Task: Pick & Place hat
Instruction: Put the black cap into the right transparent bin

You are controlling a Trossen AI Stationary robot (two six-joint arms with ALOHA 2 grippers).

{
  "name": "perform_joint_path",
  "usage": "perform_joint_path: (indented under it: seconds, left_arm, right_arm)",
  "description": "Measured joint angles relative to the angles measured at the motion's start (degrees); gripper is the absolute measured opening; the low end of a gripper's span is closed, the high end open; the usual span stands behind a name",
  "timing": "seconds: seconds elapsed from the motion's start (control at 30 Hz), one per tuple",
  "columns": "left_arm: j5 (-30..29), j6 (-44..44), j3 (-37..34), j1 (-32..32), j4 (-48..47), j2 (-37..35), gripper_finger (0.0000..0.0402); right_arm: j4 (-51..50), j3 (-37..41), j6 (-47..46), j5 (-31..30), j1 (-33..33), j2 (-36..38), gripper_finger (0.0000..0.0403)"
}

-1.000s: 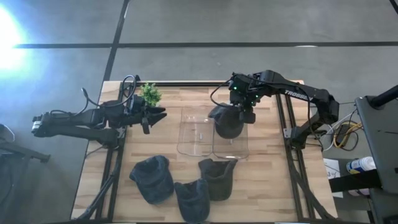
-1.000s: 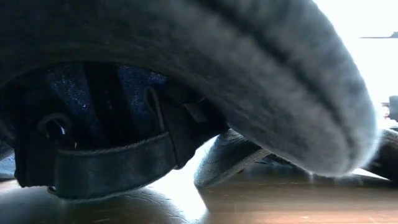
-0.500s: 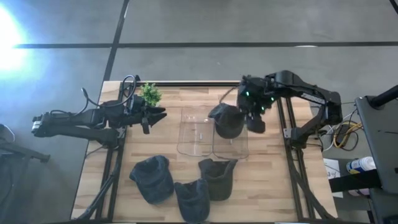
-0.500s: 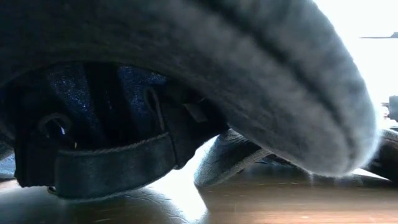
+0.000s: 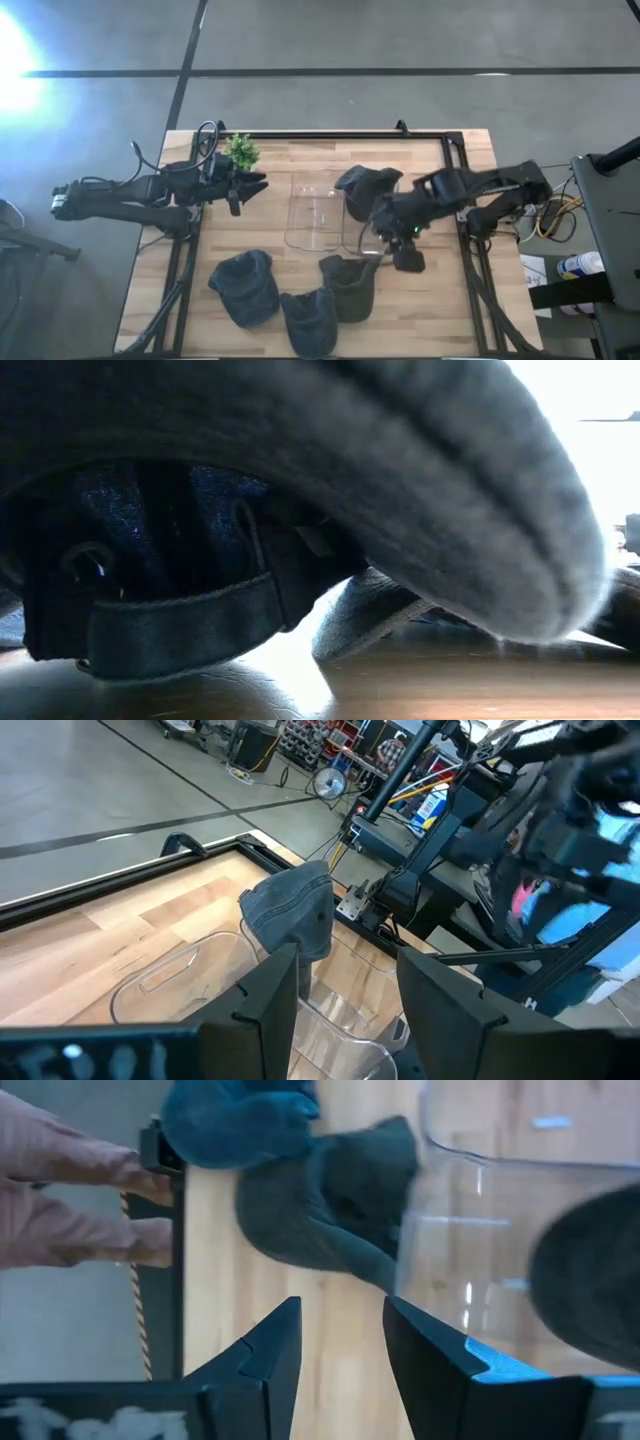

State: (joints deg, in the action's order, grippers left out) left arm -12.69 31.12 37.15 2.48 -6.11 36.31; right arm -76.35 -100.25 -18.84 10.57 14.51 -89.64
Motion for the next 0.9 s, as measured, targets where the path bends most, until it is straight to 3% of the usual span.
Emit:
perform_joint_path:
  seconds: [0.17, 0.4, 0.6, 0.9]
  left_arm:
    - [0.0, 0.0, 0.0, 0.0, -0.1, 0.0, 0.0165]
    - [0.0, -0.1, 0.0, 0.0, -0.5, 0.0, 0.0165]
    - [0.0, -1.0, 0.0, 0.0, -0.4, 0.2, 0.0165]
    - [0.0, -1.2, 0.0, 0.0, -0.4, 2.4, 0.0165]
  right_arm:
    - [6.9, 1.8, -1.8, 0.0, 4.1, -2.4, 0.0138]
    - [8.0, 3.5, -1.2, 0.0, 7.0, -8.0, 0.0133]
    - [8.7, 4.0, 0.6, 0.2, 7.3, -13.3, 0.0126]
    - [17.6, 4.0, 1.8, 1.7, 7.2, -17.3, 0.0126]
